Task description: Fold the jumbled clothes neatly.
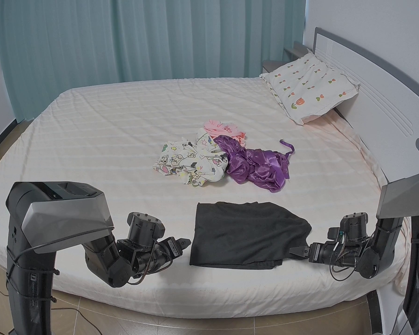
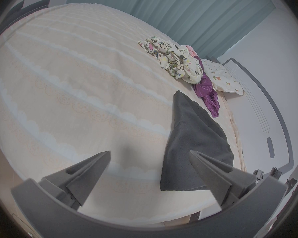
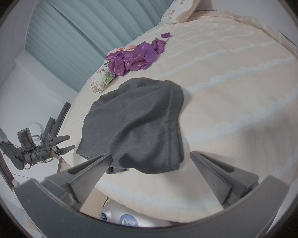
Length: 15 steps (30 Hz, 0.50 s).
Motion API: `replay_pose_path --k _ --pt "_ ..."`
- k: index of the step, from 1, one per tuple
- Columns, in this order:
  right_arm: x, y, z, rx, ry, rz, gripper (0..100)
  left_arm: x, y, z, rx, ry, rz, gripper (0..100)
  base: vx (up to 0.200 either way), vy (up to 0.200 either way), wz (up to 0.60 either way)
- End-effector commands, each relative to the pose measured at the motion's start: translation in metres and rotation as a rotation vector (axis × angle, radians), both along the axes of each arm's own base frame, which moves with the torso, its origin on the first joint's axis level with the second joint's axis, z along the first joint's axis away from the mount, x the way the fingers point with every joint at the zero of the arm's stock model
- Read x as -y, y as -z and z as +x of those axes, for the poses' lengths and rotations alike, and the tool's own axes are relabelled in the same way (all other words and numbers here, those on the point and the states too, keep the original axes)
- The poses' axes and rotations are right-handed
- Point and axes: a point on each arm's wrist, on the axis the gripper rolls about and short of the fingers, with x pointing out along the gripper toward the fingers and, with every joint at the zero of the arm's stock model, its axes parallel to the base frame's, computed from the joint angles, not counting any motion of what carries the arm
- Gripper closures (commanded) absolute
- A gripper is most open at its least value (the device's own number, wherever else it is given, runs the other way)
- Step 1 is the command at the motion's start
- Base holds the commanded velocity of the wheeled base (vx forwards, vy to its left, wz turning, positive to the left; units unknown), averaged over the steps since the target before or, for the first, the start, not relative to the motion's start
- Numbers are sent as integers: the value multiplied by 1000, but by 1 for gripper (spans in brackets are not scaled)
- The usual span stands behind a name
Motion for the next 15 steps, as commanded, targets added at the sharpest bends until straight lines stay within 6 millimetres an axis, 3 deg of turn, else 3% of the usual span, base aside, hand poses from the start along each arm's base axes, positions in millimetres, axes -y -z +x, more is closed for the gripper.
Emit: replay_pose_path --k 1,15 --pt "-6 19 2 -4 -12 -5 100 0 0 0 0 -1 -1 0 0 0 0" --pt "6 -11 -9 -34 1 -28 100 0 0 0 2 -1 -1 0 0 0 0"
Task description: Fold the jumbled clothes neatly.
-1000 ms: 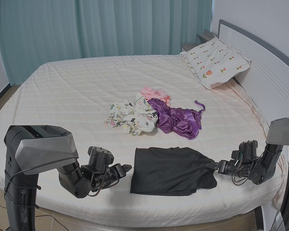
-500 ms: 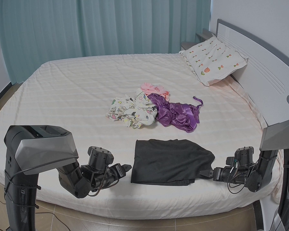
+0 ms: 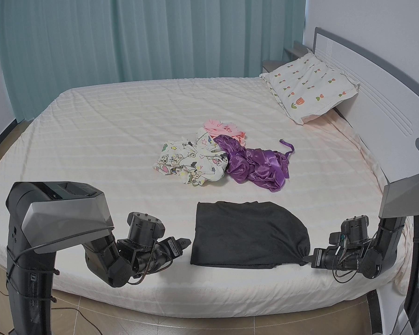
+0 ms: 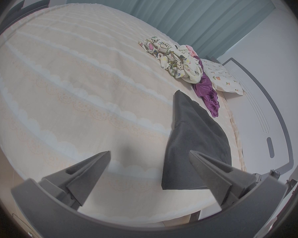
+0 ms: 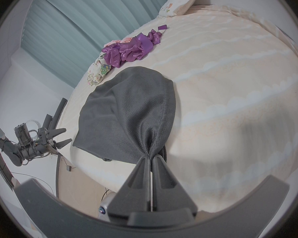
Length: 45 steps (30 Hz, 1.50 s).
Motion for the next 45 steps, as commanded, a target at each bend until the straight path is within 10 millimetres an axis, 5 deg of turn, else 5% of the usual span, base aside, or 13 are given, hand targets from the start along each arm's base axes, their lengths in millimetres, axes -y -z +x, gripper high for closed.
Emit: replay_pose_path --k 1,9,10,15,25,30,36,45 --pt "5 -14 1 37 3 -6 100 0 0 0 0 0 0 0 0 0 0" --pt "3 -5 -2 4 -21 -27 100 0 0 0 0 0 0 0 0 0 0" --pt "3 -5 -2 4 -25 -30 0 0 0 0 0 0 0 0 0 0 0" --pt "5 -6 -2 15 -30 -42 0 0 0 0 1 1 0 0 0 0 0" --pt "5 -27 40 137 128 114 0 0 -1 1 4 0 -2 0 0 0 0" --pt "-28 -33 54 186 138 218 0 1 -1 2 6 -5 -4 0 0 0 0" --pt "-90 -7 84 205 202 276 0 0 -3 3 16 -15 -17 0 0 0 0" --pt "-105 -12 102 250 169 322 0 0 -7 6 61 -44 -70 0 0 0 0"
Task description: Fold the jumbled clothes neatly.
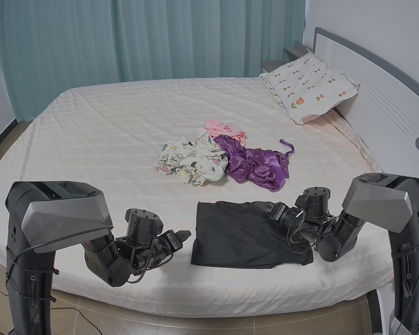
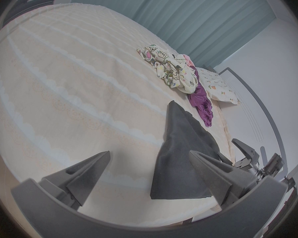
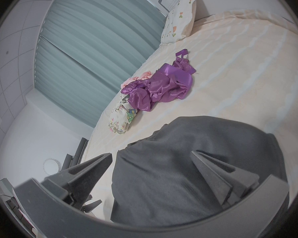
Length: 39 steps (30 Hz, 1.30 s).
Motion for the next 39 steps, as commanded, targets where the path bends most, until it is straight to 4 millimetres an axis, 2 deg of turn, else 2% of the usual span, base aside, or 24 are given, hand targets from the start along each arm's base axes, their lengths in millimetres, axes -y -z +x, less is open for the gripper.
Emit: replay_pose_path --k 1,7,11,18,24,29,32,34,35,39 --pt "-14 15 8 0 -28 8 0 -1 0 0 3 -6 -4 0 0 0 0" --pt "-10 19 23 29 -3 21 0 -1 1 0 1 -6 -4 0 0 0 0" --pt "6 22 39 54 47 26 0 -1 1 0 1 -6 -4 0 0 0 0" --pt "27 32 55 65 135 17 0 -1 1 1 4 -6 -5 0 0 0 0" --pt "33 23 57 111 162 32 0 -1 1 1 4 -7 -5 0 0 0 0" --pt "44 -7 55 166 203 39 0 -2 -2 2 11 -10 -7 0 0 0 0" --pt "55 -37 34 171 215 33 0 -6 -21 1 53 -19 -27 0 0 0 0" --pt "64 -54 14 167 222 20 0 -10 -41 -3 94 -22 -43 0 0 0 0" --pt "65 -58 9 169 223 16 0 -11 -46 -4 105 -23 -48 0 0 0 0" --pt "88 -98 -50 249 232 -35 0 -23 -102 -16 240 -24 -75 0 0 0 0"
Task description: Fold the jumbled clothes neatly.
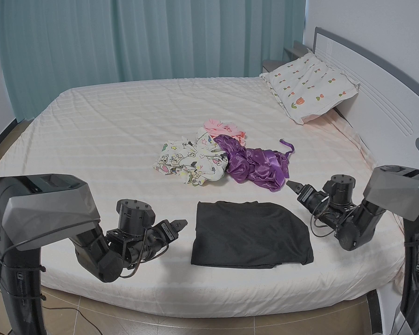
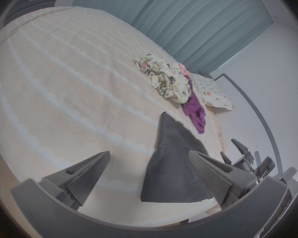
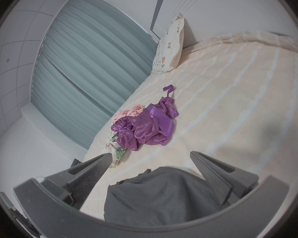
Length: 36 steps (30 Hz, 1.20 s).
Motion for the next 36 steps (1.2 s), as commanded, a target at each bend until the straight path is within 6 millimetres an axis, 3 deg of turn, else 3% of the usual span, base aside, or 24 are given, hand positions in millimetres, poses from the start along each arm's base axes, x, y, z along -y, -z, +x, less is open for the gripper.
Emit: replay_pose_path --k 1,2,3,4,5,6,7,8,12,15,16,24,25,26,30,36 --pt "31 -82 -81 145 20 -43 0 -19 -86 -19 205 -9 -43 0 0 0 0" --pt "31 -84 -86 151 20 -45 0 -21 -89 -21 213 -6 -39 0 0 0 0" --pt "35 -101 -114 183 10 -58 0 -30 -103 -31 249 -1 -5 0 0 0 0" --pt "36 -102 -117 186 9 -62 0 -31 -105 -31 253 -3 -3 0 0 0 0" --pt "39 -118 -145 223 -13 -85 0 -42 -120 -45 288 -9 24 0 0 0 0" --pt "41 -126 -161 249 -22 -97 0 -48 -129 -56 310 -17 24 0 0 0 0" --pt "41 -126 -161 249 -22 -97 0 -48 -129 -56 310 -17 24 0 0 0 0" --pt "45 -135 -186 282 -30 -128 0 -60 -146 -79 353 -38 16 0 0 0 0" --pt "52 -147 -226 334 -36 -205 0 -79 -165 -119 433 -118 29 0 0 0 0" --pt "55 -151 -243 351 -38 -228 0 -93 -170 -151 488 -171 66 0 0 0 0" --pt "58 -152 -262 361 -41 -259 0 -97 -170 -162 506 -181 88 0 0 0 0" --pt "70 -145 -327 359 -38 -328 0 -123 -157 -220 568 -328 219 0 0 0 0" --pt "70 -145 -327 359 -38 -328 0 -123 -157 -220 568 -328 219 0 0 0 0" --pt "73 -139 -349 362 -45 -326 0 -128 -151 -234 566 -352 262 0 0 0 0" --pt "80 -116 -387 311 -55 -367 0 -138 -146 -260 580 -374 317 0 0 0 0" --pt "84 -86 -416 272 -51 -438 0 -149 -138 -287 574 -437 399 0 0 0 0"
